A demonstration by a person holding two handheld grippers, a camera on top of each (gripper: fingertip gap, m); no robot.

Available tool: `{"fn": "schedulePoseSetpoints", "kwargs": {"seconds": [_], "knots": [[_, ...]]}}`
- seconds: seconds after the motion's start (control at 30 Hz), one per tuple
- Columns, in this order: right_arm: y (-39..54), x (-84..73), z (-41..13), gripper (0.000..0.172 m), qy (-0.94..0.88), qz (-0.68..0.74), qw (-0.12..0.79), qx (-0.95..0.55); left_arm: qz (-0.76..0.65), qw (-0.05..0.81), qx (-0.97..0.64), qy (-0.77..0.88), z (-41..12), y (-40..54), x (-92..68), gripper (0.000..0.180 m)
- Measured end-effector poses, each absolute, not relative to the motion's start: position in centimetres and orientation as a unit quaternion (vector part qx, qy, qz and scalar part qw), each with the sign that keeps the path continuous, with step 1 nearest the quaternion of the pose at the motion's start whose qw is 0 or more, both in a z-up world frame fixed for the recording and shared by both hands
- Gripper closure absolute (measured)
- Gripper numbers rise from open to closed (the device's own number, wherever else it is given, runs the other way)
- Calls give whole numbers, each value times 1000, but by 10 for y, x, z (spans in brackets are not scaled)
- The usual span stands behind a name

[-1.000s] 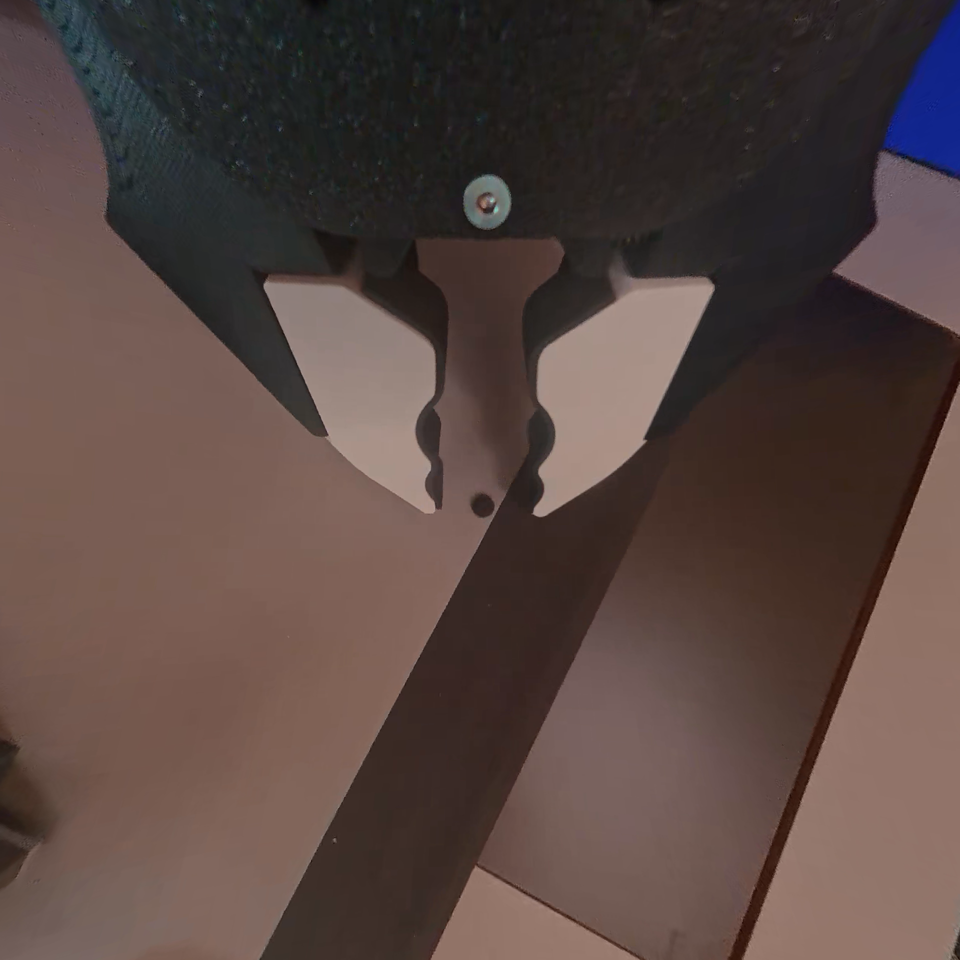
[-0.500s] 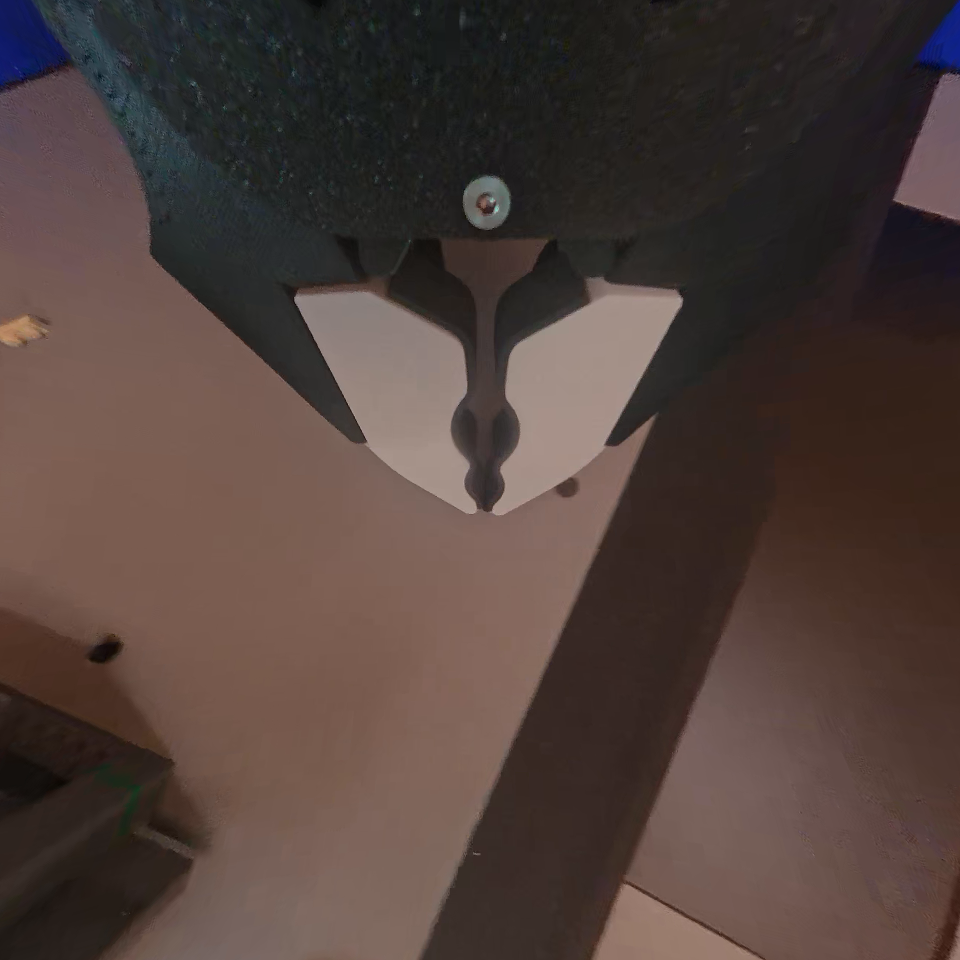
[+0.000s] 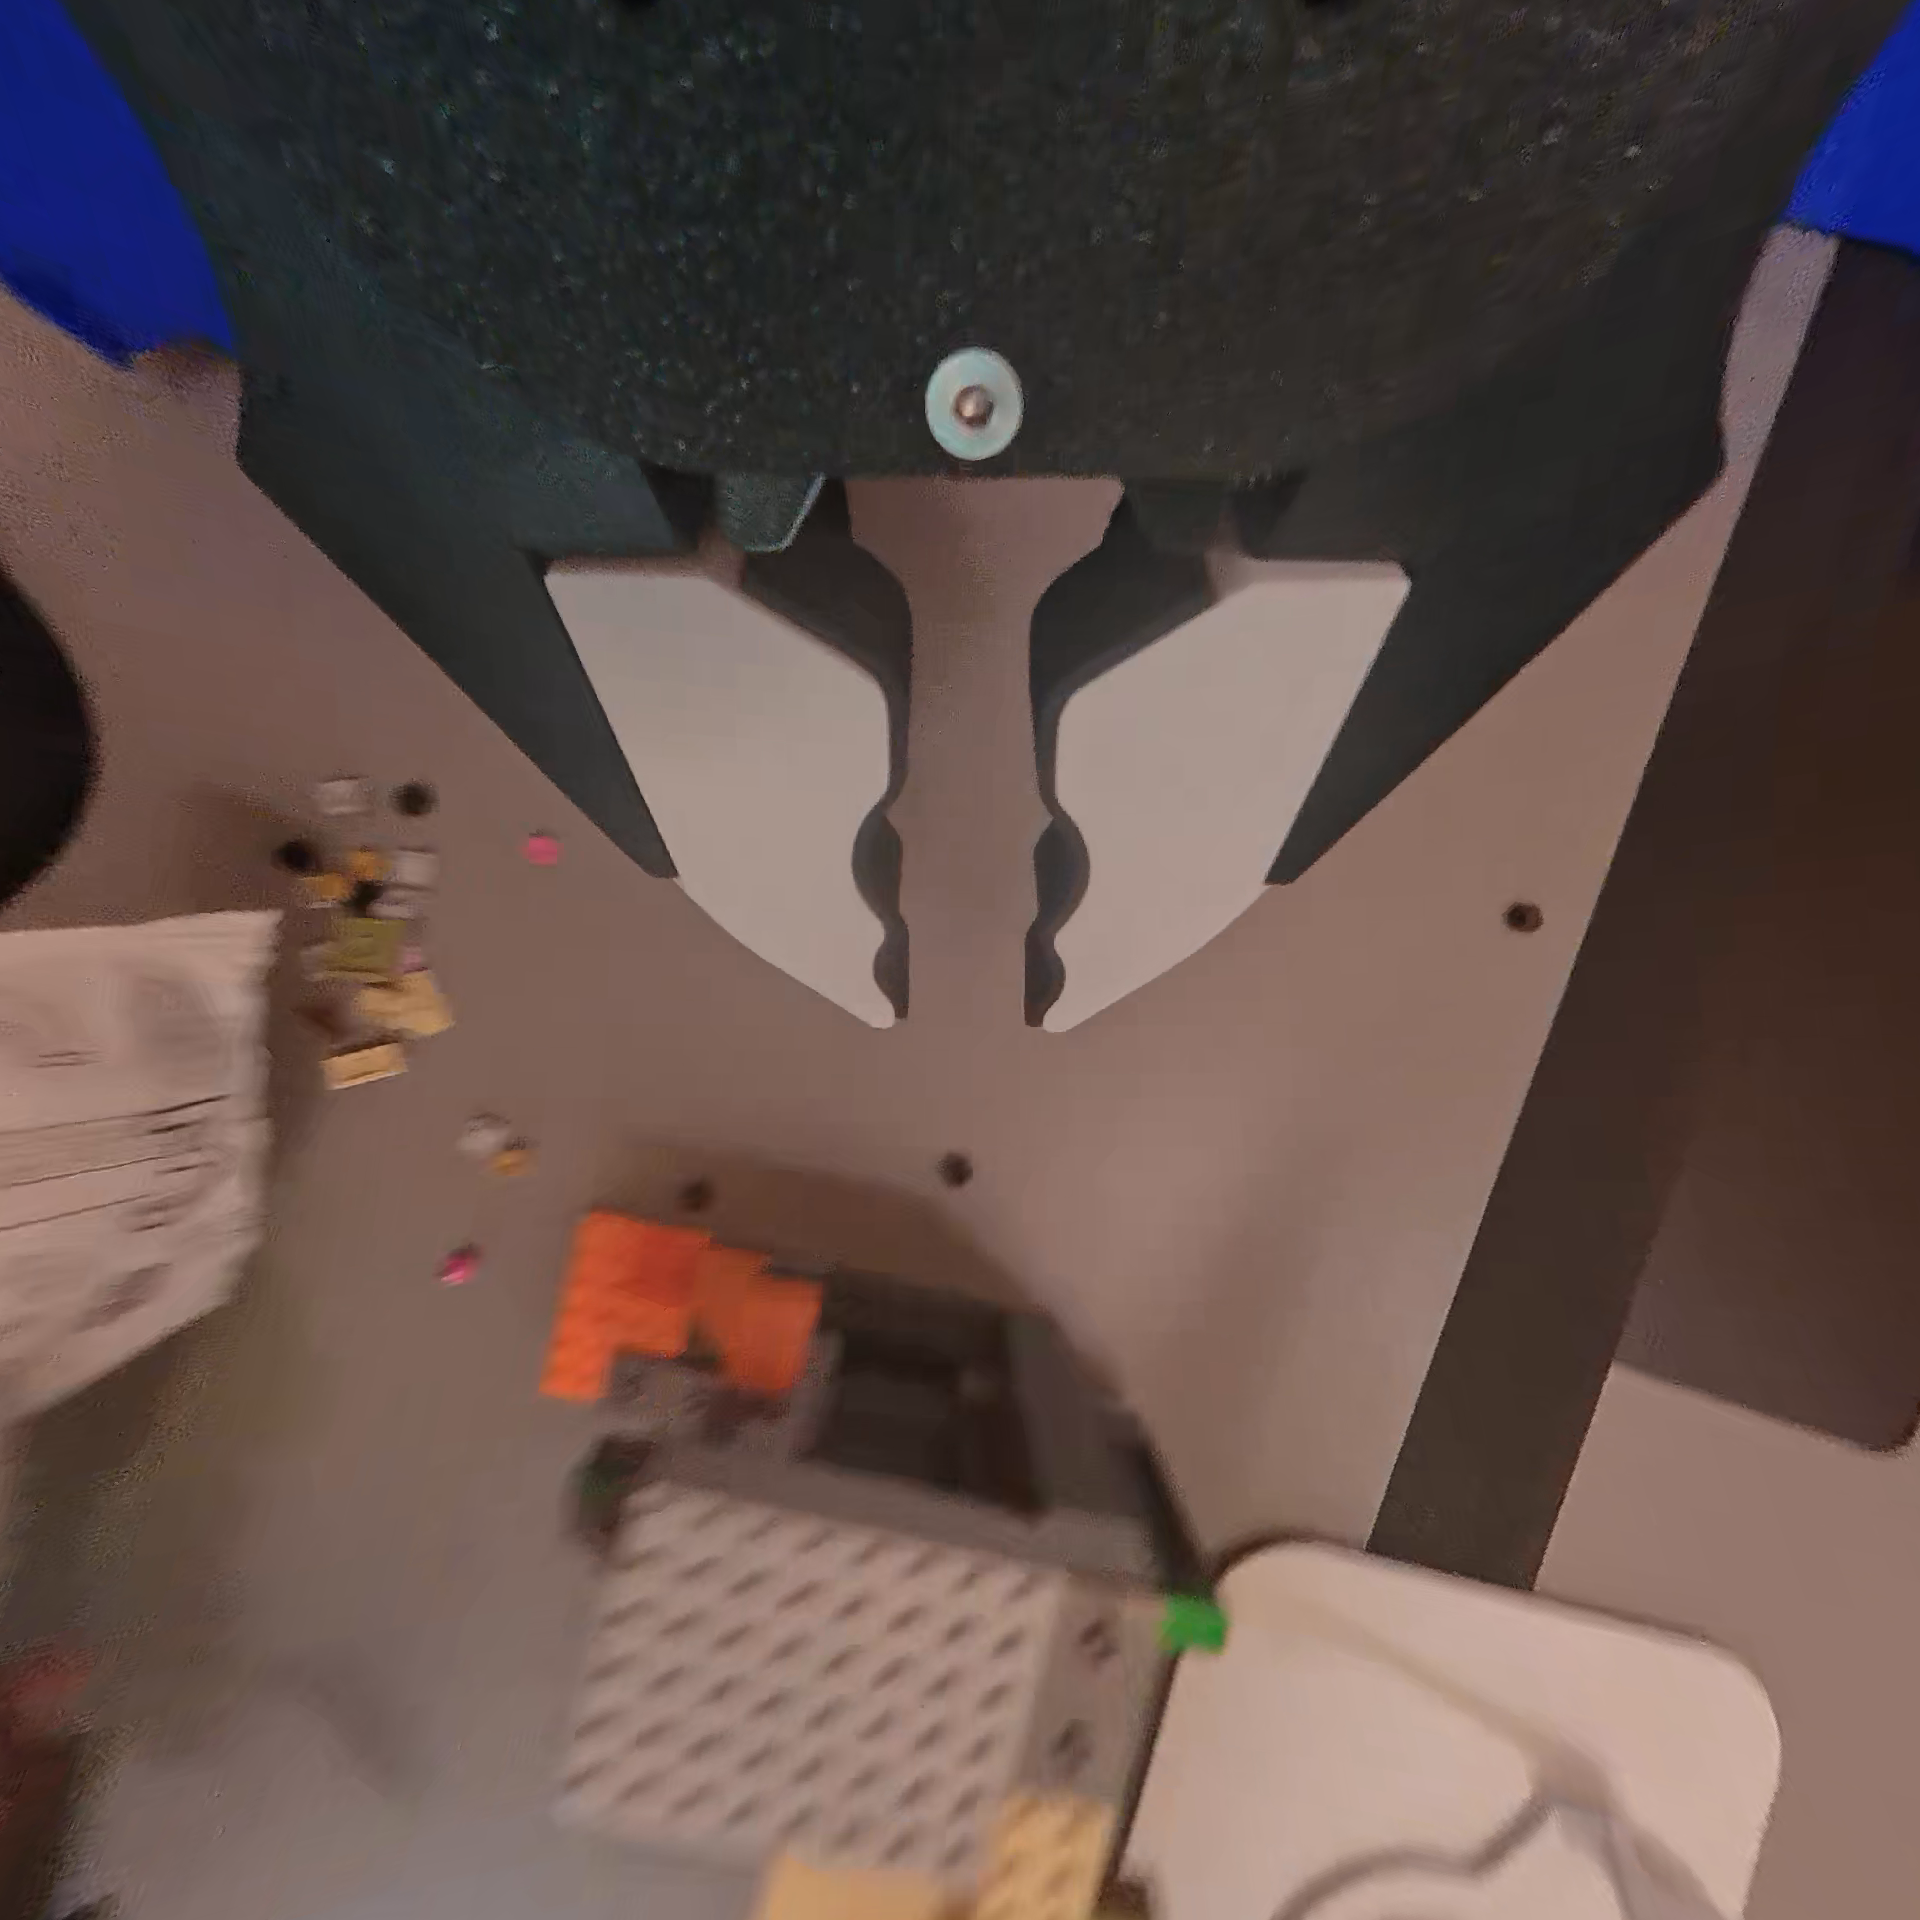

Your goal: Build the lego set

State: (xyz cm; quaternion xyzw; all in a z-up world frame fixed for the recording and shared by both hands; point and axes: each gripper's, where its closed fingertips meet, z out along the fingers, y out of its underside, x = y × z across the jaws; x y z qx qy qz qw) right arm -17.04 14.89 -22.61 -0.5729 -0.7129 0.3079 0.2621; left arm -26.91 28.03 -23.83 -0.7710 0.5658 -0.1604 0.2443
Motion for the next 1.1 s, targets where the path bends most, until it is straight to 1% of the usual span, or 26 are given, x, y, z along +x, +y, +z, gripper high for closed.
{"fn": "schedulePoseSetpoints", "kwargs": {"seconds": [0.13, 0.2, 0.3, 0.43, 0.5, 0.6, 0.87, 0.97, 1.1], "knots": [[154, -178, -225, 171, -711, 326, 256, -568, -210, 291, -740, 569, -202, 225, -256, 155], [156, -180, -226, 172, -713, 334, 248, -565, -233, 300, -734, 563, -193, 199, -259, 154], [155, -186, -230, 172, -719, 341, 236, -558, -229, 298, -738, 560, -201, 173, -268, 152], [151, -195, -240, 171, -739, 326, 210, -551, -208, 259, -745, 578, -228, 147, -273, 151], [148, -200, -243, 171, -751, 316, 195, -546, -189, 258, -744, 587, -232, 144, -273, 153], [147, -205, -244, 172, -773, 283, 182, -537, -191, 243, -738, 600, -232, 134, -270, 162], [150, -211, -233, 172, -802, 242, 157, -523, -145, 188, -741, 628, -245, 122, -275, 167], [151, -211, -228, 172, -809, 234, 146, -519, -136, 192, -740, 630, -246, 122, -275, 177], [152, -212, -223, 172, -814, 219, 144, -518, -137, 211, -740, 624, -243, 122, -275, 180]]}}
